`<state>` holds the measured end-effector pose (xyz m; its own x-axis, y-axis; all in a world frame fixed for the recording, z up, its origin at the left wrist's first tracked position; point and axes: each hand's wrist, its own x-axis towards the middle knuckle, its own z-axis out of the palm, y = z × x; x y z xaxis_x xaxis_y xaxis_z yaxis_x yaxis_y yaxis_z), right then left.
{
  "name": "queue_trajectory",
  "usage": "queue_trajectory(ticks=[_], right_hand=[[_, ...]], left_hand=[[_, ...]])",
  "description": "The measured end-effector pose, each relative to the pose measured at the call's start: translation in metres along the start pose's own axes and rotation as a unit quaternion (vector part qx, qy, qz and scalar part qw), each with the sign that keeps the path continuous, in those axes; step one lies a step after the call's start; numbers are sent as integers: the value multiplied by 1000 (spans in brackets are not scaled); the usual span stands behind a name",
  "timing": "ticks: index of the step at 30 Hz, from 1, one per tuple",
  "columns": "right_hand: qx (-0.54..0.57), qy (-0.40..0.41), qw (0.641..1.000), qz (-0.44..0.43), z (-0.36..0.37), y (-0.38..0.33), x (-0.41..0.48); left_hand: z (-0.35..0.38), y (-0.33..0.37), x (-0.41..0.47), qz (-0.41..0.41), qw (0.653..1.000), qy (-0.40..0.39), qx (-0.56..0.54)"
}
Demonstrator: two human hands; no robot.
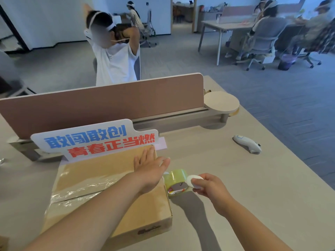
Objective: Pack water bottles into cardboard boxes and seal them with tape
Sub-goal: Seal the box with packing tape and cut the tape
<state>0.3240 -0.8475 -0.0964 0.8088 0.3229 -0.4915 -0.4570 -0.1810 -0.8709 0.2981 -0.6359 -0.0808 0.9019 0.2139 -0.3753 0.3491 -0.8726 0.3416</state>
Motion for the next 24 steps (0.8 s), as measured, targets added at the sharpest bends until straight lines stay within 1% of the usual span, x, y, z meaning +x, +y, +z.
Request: queue_trajectory(ticks=[2,3,5,6,8,10,12,14,15,17,20,24], right_hand=[[40,-21,999,19,0,-5,-3],[57,-29,998,24,0,-8,-5],[73,-50,996,28,-2,-10,-9],[75,-58,995,32,-3,-11,-12],[66,-66,995,42,-7,-8,-18],[66,-70,994,58,-12,-3,-24],[90,-70,990,84,-16,1,-26],[122,-67,985,106,-17,5,-28],[131,-66,983,114,-17,6,-28],[131,-59,982,124,-14,8,-28],[121,-40,985,117,-8,13,-29],[170,-7,977,127,3,15,-27]], left_hand=[[-7,1,5,-1,999,-1,40],[-11,2,10,11,996,7,84],[-21,11,21,83,979,27,183],[-26,17,27,123,971,20,202],[-31,29,43,166,968,-43,186],[-29,41,58,169,961,-125,181],[-22,51,73,147,949,-189,205],[-14,55,82,113,935,-237,239],[-11,56,86,97,930,-262,239],[-2,53,96,83,931,-307,182],[7,45,103,60,936,-346,41],[6,42,104,35,920,-382,-83]])
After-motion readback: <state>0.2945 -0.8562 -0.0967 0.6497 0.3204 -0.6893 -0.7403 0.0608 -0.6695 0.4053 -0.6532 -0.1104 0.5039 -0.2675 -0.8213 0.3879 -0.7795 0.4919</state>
